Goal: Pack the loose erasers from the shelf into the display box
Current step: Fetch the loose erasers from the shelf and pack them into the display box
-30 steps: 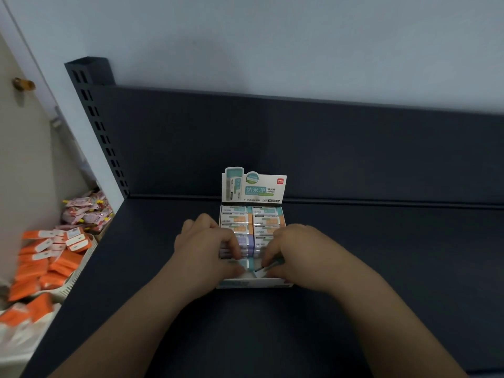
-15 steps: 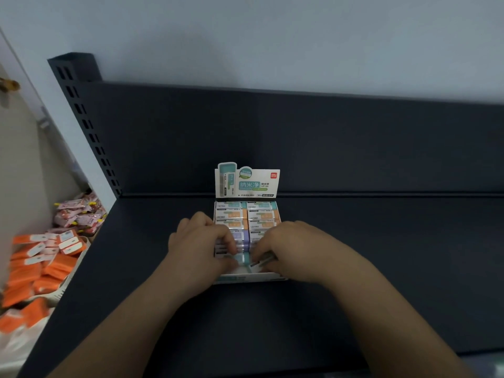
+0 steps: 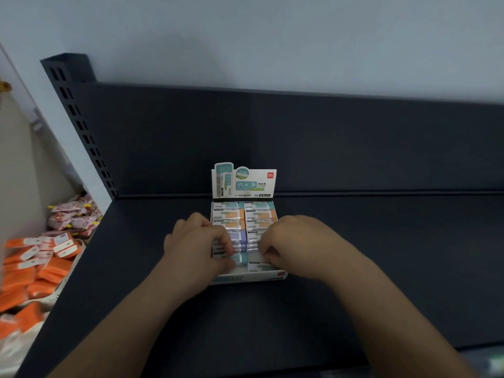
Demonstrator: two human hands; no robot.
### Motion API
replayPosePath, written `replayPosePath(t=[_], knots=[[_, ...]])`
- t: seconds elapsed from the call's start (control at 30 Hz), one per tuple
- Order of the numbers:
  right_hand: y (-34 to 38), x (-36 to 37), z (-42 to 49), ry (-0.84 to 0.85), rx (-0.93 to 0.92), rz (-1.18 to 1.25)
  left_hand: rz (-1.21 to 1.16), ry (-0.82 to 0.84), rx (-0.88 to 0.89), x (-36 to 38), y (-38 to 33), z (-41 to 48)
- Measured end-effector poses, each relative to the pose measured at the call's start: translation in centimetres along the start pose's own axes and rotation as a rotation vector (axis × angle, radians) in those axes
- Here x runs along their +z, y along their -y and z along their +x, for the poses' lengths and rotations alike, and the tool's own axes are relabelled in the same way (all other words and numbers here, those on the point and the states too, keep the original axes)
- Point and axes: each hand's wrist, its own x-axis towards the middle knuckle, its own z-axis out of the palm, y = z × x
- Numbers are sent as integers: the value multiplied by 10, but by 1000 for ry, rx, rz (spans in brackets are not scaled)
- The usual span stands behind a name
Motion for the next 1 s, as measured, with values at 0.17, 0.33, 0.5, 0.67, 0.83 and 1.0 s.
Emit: replayPosePath(t=[0.17, 0.33, 0.5, 0.67, 0.83, 1.0], knots=[[2, -4, -2, 45, 15, 129, 0, 4, 0, -1, -1, 0], [4, -9, 0, 78, 9, 75, -8, 2, -7, -1, -1, -1], [5, -5, 4, -24, 11, -37, -18, 2, -9, -1, 0, 0], [0, -2, -2, -58, 1, -13, -67, 9, 13, 0, 2, 0], [-2, 2, -4, -41, 65, 27, -107, -13, 37, 2, 5, -1], [-3, 6, -6, -48, 95, 78, -130, -22, 48, 2, 8, 0]])
